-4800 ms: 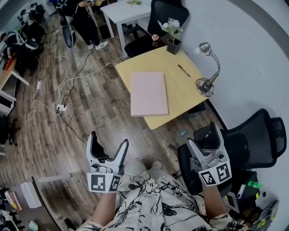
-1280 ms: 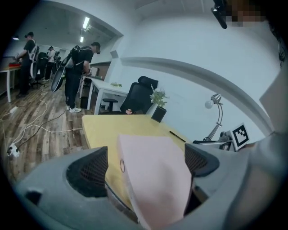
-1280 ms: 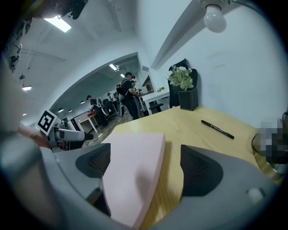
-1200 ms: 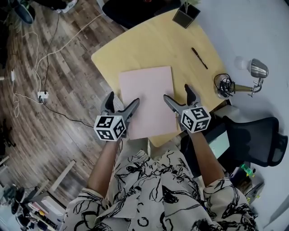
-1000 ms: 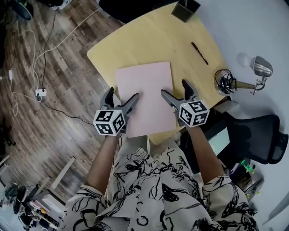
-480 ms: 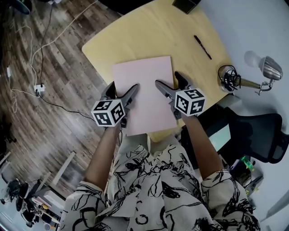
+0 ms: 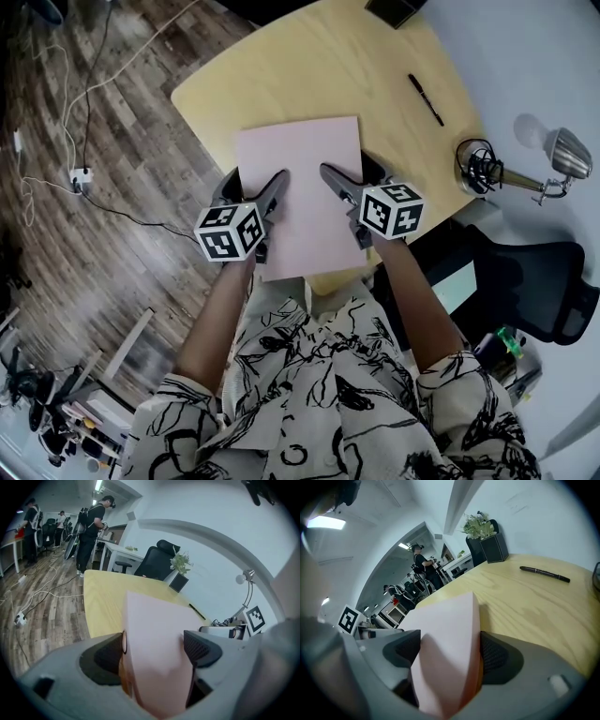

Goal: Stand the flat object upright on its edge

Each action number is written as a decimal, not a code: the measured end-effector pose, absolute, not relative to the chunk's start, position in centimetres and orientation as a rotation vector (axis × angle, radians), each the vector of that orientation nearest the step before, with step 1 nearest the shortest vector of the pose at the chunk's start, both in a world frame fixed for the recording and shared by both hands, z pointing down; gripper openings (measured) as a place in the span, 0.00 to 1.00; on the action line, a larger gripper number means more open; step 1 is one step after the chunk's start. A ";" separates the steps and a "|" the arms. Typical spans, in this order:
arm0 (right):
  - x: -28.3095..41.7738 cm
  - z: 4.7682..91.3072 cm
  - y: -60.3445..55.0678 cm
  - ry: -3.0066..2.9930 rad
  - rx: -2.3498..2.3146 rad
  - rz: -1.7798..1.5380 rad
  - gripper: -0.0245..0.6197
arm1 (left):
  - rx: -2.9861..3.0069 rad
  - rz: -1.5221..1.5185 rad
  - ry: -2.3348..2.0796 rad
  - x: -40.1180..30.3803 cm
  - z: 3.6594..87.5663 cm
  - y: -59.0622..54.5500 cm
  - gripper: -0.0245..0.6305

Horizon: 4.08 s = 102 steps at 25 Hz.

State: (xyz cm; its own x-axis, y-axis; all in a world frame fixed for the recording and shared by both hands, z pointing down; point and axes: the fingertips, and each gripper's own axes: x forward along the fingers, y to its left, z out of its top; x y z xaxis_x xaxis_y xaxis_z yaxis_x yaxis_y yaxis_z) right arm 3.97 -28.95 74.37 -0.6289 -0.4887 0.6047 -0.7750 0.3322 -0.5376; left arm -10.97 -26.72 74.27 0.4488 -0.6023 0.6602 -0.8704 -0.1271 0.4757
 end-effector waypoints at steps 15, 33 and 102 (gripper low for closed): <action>4.3 71.1 -28.8 -2.286 1.137 1.141 0.65 | 1.828 0.378 -1.243 -10.9 71.1 -27.0 0.62; 5.1 58.5 -33.5 -2.492 1.259 0.802 0.64 | 2.073 0.300 -1.320 -10.1 59.1 -32.1 0.61; 6.3 50.8 -31.4 -2.776 1.332 0.168 0.63 | 2.631 0.128 -1.419 -8.4 50.6 -30.7 0.59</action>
State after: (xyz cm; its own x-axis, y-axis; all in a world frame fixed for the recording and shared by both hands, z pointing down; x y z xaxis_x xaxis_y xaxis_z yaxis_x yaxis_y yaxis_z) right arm 6.32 -31.37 50.84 -0.6252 -0.7741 0.0993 -0.7805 0.6210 -0.0728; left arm -8.41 -30.74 50.58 0.5490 -0.8230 0.1457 -0.8358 -0.5415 0.0906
